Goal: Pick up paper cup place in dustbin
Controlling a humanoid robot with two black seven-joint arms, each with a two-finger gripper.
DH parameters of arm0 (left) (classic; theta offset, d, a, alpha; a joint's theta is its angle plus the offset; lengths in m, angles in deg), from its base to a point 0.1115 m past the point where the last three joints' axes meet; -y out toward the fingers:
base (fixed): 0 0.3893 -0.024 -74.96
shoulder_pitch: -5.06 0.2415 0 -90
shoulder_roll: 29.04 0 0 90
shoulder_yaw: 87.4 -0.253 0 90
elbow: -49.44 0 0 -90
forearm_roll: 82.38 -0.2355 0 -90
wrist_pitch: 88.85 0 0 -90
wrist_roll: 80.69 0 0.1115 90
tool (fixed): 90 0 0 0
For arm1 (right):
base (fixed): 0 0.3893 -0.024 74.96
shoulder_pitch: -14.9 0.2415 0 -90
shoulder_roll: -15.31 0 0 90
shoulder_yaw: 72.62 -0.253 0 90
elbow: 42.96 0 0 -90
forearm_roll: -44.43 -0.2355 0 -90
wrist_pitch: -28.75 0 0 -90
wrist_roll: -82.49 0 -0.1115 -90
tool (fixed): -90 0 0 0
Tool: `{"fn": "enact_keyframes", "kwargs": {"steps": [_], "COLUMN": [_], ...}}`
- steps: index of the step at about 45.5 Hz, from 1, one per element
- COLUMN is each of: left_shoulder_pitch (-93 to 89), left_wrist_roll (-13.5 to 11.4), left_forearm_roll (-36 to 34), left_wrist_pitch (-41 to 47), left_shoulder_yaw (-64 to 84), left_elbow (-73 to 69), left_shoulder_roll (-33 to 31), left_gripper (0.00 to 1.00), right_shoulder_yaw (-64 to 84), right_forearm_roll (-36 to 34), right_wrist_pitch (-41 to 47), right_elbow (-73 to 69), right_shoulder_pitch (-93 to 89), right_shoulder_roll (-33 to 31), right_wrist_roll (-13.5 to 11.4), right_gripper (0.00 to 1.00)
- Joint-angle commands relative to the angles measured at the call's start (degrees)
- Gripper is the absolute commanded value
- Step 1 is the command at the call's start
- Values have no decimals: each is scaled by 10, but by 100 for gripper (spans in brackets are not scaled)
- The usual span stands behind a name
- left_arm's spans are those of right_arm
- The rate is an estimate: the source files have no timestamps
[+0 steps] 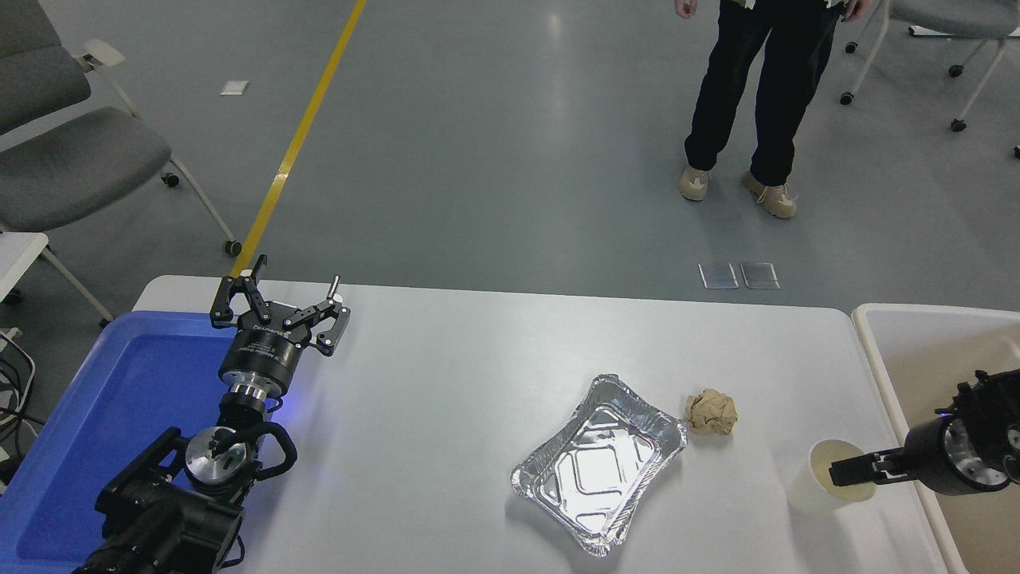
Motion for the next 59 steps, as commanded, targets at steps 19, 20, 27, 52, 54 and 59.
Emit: {"fn": "enact_keyframes", "kwargs": {"steps": [19, 20, 27, 52, 54, 59], "left_shoulder_pitch": [0, 0, 0, 0, 0, 0], "left_wrist_roll": [0, 0, 0, 0, 1, 1], "left_forearm_roll": [0, 0, 0, -1, 0, -1], "left_wrist_pitch": [0, 1, 0, 0, 0, 0], "left_shoulder_yaw": [0, 0, 0, 0, 0, -1], "left_elbow": [0, 0, 0, 0, 0, 0], "left_shoulder_roll": [0, 0, 0, 1, 1, 0], "left_gripper": [99, 99, 99, 99, 99, 99], "right_shoulder_yaw": [-1, -1, -1, 5, 5, 4], "right_forearm_roll": [0, 0, 0, 11, 16, 39], "right_wrist_pitch": [-5, -5, -5, 313, 349, 400], "right_elbow": [1, 1, -4, -91, -91, -91], "right_shoulder_pitch": [-5, -4, -3, 337, 375, 455], "right_shoulder_roll": [-3, -3, -7, -198, -206, -212], "right_wrist_roll": [1, 1, 1, 2, 2, 1], "right_gripper": [0, 0, 0, 0, 0, 0]}}
